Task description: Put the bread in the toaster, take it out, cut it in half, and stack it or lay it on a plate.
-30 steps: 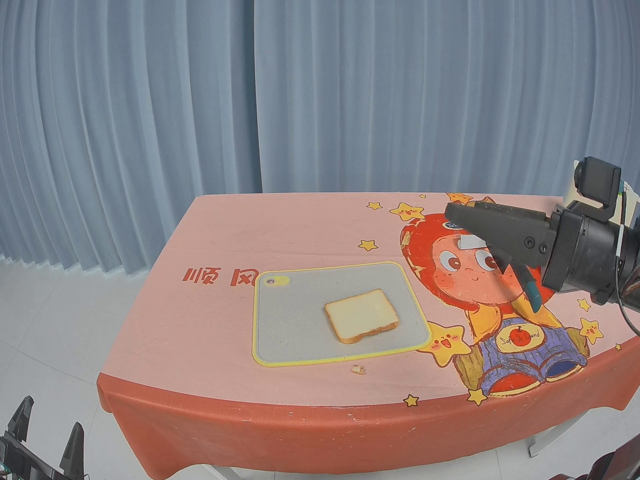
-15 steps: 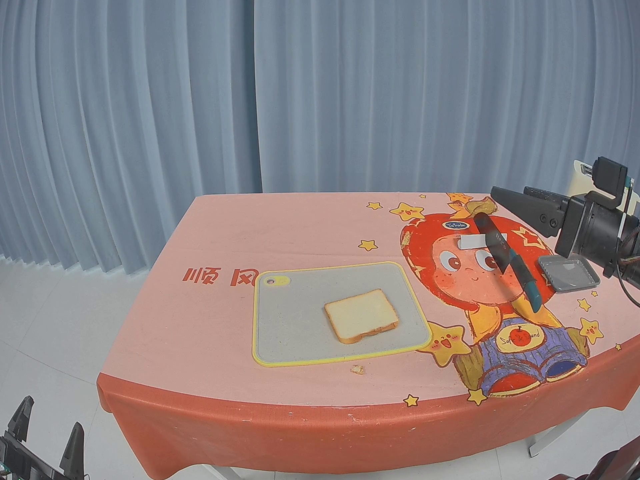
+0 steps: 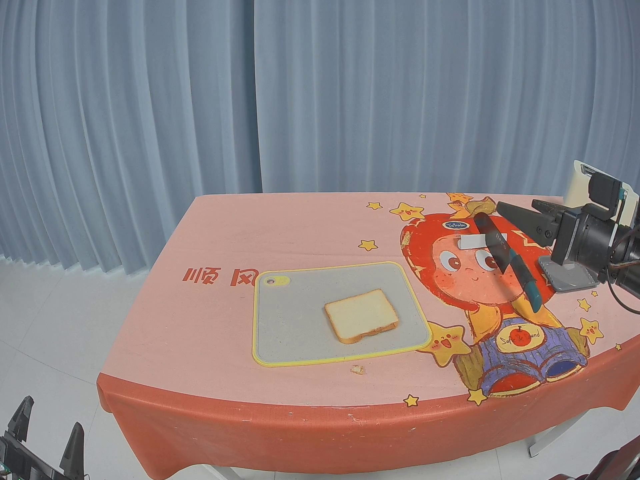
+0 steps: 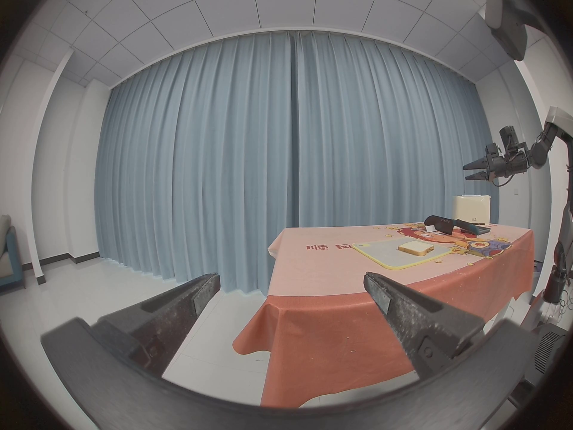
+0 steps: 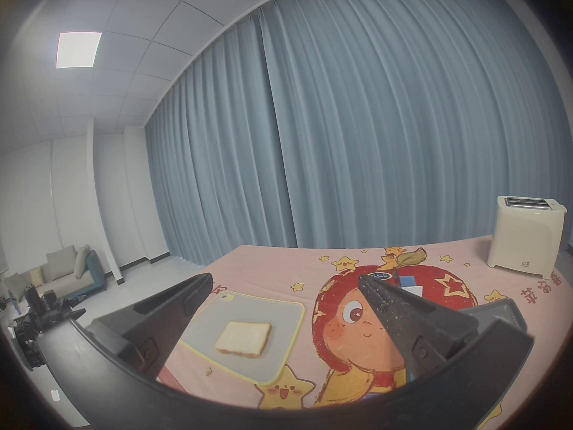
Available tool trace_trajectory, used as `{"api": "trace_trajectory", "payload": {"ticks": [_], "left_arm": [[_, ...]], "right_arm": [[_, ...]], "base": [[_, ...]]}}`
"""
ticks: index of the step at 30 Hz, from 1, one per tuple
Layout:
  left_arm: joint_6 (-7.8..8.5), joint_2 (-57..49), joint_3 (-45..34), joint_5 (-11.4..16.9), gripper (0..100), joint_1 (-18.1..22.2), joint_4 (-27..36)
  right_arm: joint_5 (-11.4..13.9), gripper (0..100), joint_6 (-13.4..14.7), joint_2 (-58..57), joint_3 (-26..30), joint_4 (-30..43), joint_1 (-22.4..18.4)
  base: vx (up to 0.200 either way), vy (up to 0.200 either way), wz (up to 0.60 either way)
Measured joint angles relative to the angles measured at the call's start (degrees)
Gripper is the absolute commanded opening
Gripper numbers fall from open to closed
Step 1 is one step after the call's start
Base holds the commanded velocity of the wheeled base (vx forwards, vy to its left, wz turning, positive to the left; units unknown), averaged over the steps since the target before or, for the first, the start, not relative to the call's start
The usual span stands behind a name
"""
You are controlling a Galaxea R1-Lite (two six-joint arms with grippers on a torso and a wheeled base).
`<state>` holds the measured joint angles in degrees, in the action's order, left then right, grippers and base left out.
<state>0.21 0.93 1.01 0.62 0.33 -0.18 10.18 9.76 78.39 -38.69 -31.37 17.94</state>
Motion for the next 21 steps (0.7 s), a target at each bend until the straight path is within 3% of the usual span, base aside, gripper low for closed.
{"api": "trace_trajectory", "payload": {"ticks": [5,21], "left_arm": [[0.01,0.0,0.0,0.0,100,0.0,0.0],[0.09,0.0,0.0,-0.4,100,0.0,0.0]], "right_arm": [[-2.4,100,-0.3,0.6,0.9,-0.2,-0.2],[-2.6,100,-1.9,1.1,2.3,-0.3,-1.4]], "base": [[0.000,0.000,0.00],[0.000,0.000,0.00]]}}
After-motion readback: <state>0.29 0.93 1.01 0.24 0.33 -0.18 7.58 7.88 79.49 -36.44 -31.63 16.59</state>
